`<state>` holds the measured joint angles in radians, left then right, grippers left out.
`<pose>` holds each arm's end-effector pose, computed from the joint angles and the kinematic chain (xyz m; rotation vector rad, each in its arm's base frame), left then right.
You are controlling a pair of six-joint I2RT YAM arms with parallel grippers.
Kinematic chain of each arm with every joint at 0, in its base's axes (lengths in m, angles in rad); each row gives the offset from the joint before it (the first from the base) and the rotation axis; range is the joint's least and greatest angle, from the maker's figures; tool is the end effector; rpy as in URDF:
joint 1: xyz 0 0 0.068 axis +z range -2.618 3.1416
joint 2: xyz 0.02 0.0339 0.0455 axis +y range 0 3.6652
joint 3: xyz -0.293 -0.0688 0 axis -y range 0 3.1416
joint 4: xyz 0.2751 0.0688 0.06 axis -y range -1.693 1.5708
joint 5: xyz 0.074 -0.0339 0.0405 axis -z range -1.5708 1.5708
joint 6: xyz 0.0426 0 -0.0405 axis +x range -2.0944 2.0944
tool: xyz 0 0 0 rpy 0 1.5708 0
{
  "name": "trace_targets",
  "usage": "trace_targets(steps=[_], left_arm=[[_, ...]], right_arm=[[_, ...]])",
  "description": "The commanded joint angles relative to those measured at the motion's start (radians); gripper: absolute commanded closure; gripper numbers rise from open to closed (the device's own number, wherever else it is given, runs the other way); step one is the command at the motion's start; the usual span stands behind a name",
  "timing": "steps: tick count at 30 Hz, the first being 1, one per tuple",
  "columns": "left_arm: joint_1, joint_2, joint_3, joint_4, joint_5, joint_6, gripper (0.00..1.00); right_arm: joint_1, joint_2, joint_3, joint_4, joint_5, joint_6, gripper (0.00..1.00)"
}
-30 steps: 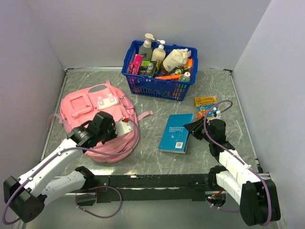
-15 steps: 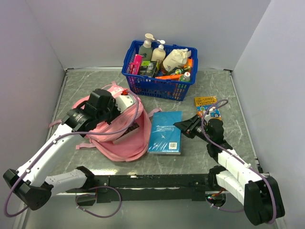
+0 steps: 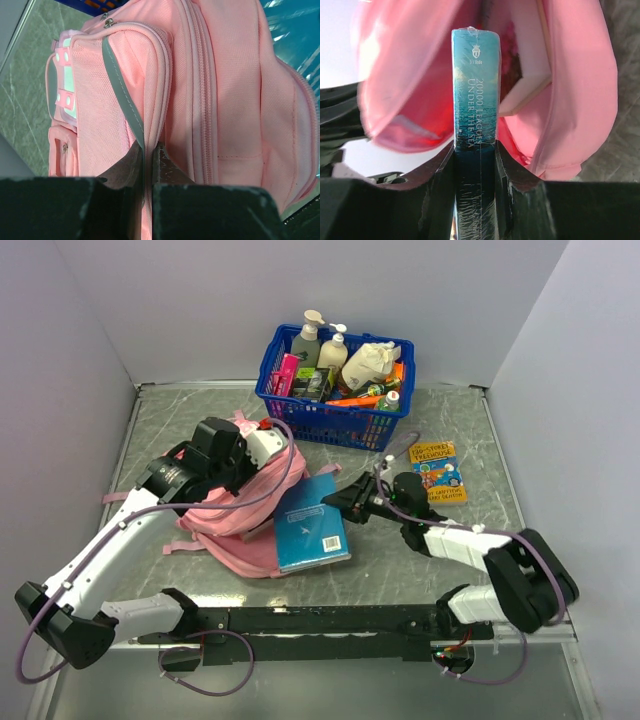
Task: Pack the student bag
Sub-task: Place the book in the student bag.
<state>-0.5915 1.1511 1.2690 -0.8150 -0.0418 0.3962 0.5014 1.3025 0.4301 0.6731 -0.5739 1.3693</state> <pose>0.2136 -0.1413 0.3982 1.0554 2.0072 -0.0561 0.2281 0.1514 0.2022 0.4215 2.1113 1.7447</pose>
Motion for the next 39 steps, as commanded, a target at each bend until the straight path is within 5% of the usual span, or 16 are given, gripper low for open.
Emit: trace_targets(steps=[1, 13, 16, 17, 21, 30, 35, 38, 39], left_arm=[[0.002, -0.019, 0.112, 0.143, 0.032, -0.026, 0.97], [0.002, -0.042, 0.139, 0.070, 0.198, -0.062, 0.96], [0.005, -0.045, 0.125, 0.066, 0.195, -0.065, 0.96], [0.004, -0.044, 0.122, 0.063, 0.194, -0.066, 0.97], [0.015, -0.045, 0.090, 0.069, 0.194, -0.076, 0.97], [0.084, -0.028, 0.053, 0.096, 0.218, -0.091, 0.98], [0.101, -0.028, 0.053, 0.097, 0.238, -0.092, 0.99], [0.107, -0.031, 0.053, 0.093, 0.250, -0.089, 0.99], [0.107, -0.034, 0.047, 0.088, 0.252, -0.089, 0.99]], right_arm=[[0.055, 0.056, 0.139, 0.165, -0.009, 0.071, 1.00], [0.195, 0.374, 0.542, 0.028, 0.275, -0.096, 0.98], [0.226, 0.432, 0.593, 0.008, 0.336, -0.125, 0.72], [0.229, 0.438, 0.592, 0.008, 0.345, -0.142, 0.49], [0.227, 0.374, 0.526, -0.023, 0.376, -0.214, 0.00], [0.134, 0.028, 0.316, -0.260, 0.316, -0.397, 0.00], [-0.232, -0.088, 0.274, -0.406, 0.128, -0.406, 0.00], [-0.449, -0.123, 0.311, -0.573, 0.219, -0.528, 0.00], [-0.483, -0.108, 0.394, -0.766, 0.288, -0.567, 0.00]])
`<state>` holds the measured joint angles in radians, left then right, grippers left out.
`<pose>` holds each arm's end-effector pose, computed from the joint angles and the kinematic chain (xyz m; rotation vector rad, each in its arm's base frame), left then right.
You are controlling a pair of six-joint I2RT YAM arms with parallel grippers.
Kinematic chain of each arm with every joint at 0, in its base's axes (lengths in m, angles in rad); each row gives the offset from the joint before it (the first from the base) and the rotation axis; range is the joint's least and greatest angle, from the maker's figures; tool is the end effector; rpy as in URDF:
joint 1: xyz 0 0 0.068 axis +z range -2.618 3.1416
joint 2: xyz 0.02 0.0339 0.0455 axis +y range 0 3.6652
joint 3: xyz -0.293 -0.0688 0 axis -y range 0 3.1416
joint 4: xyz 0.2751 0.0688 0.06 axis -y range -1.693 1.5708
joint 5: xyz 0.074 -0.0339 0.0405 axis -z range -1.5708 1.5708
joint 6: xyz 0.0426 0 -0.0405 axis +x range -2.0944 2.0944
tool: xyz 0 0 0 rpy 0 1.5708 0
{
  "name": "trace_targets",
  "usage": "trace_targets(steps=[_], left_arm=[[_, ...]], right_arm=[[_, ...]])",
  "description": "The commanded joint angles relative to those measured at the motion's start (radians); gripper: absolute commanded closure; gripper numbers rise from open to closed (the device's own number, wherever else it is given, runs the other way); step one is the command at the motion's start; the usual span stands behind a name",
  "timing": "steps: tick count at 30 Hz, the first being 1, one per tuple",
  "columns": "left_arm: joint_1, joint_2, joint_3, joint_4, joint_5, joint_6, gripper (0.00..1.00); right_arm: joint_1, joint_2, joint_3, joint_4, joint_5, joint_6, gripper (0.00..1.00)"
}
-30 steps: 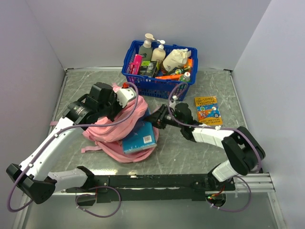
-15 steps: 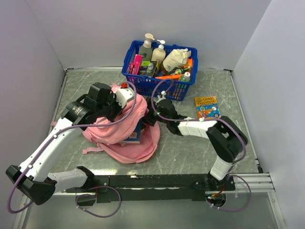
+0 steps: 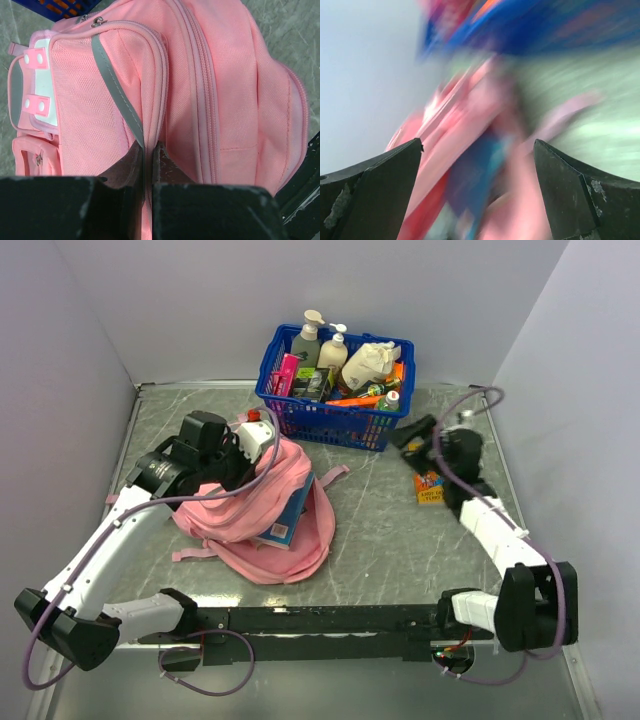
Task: Pack the student bag
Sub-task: Place the book in the student bag.
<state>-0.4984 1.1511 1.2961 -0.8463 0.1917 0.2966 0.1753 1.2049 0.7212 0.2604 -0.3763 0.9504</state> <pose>0.2180 -0.1279 0.4055 0.9744 2.0583 -0.3240 0.2901 0.0673 0.2871 0.4522 1.8746 1.1192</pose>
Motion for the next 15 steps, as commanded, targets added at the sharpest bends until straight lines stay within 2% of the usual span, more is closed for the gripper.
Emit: trace_targets(steps=[1, 2, 4, 5, 11, 13, 15], left_arm=[[0.017, -0.036, 0.016, 0.115, 0.023, 0.012, 0.99], [0.020, -0.037, 0.011, 0.116, 0.031, 0.010, 0.99], [0.023, -0.041, 0.002, 0.119, 0.038, 0.009, 0.99], [0.026, -0.039, -0.001, 0.119, 0.044, 0.007, 0.99], [0.031, -0.019, 0.012, 0.105, 0.069, -0.001, 0.99], [0.031, -0.016, 0.015, 0.104, 0.074, 0.004, 0.99], [0.035, -0.013, 0.012, 0.104, 0.077, 0.004, 0.99]], right_arm=[[-0.169, 0.002, 0.148, -0.421, 0.153, -0.245, 0.00], [-0.219, 0.022, 0.188, -0.496, 0.294, -0.275, 0.00], [-0.258, 0.079, 0.263, -0.601, 0.373, -0.321, 0.00], [-0.284, 0.093, 0.273, -0.613, 0.469, -0.328, 0.00], [-0.390, 0.192, 0.257, -0.596, 0.494, -0.335, 0.00], [-0.450, 0.252, 0.279, -0.598, 0.455, -0.340, 0.00], [-0.453, 0.275, 0.288, -0.596, 0.451, -0.349, 0.00]])
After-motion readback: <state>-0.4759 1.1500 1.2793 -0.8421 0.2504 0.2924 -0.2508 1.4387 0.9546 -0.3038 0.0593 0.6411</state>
